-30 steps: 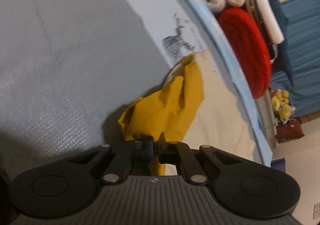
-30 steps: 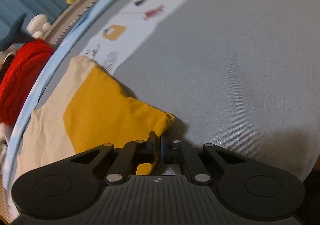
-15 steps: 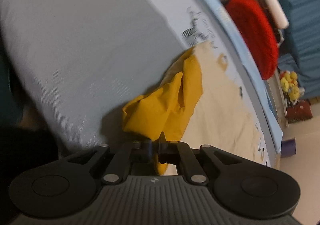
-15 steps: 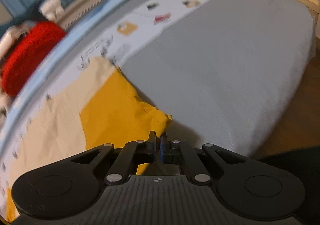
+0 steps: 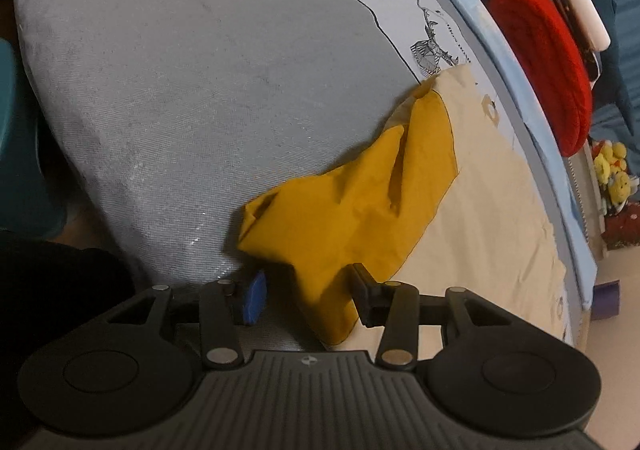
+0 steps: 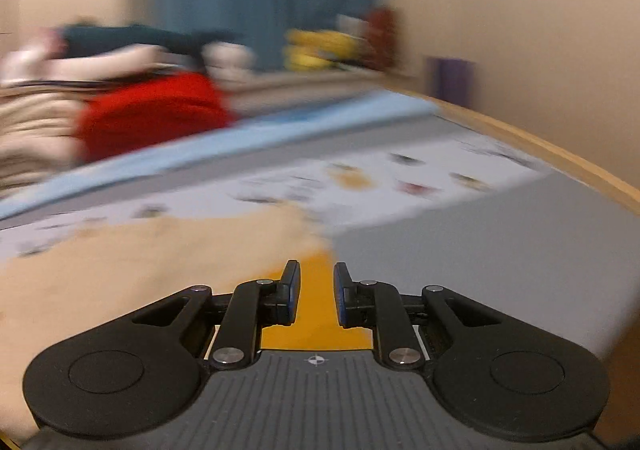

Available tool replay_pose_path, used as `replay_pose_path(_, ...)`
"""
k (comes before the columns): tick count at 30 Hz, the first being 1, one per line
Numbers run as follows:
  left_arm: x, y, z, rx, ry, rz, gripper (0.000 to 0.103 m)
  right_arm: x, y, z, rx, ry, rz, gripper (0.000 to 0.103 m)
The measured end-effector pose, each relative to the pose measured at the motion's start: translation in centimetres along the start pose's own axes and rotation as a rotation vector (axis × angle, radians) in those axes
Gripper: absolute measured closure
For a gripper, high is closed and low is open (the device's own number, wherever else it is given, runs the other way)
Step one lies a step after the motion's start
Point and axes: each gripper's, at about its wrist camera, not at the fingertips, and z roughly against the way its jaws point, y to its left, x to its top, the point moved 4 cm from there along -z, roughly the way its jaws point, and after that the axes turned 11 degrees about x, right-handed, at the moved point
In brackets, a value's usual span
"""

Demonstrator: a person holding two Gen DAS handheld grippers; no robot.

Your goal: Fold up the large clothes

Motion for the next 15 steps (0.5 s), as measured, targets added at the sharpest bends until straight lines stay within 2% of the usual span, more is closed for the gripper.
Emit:
replay_pose_path(3,-0.3,-0.2,-0.2,-0.029,0.024,-0.013,0.055,-1.2,3.8,-1.3,0.205,0.054,0.036,0.084)
replay_pose_path(8,-0.8,-1.1,-0.8,-0.021,0.026,-0.033,0.054,-3.3,8.4,-4.3,0.430,0.192,0.048,0.084)
replay_pose_path(11,-0.8,-1.2,-0.8,-0.019,0.014,-0.042,0.054,-5.3,10.1,-6.5,0.475,0.319,0.067,0.084)
replay_pose_path(12,-0.8,-1.3,-0.8,-0.019,0.011,-0.042,0.054,-6.3,10.5,-7.5,0.469,0.378,0.080,0.084)
replay_pose_path(14,-0.8,-1.4,-0.8,-0.020,0.006,-0.045,0.054,-8.1,11.1,-9.4,0.401,0.480,0.149,0.084)
replay_pose_path(15,-0.7,-1.5,-0.9,-0.019,0.003,-0.045,0.055,-8.5,11.1,-10.0,0.392,0.499,0.162,0.084)
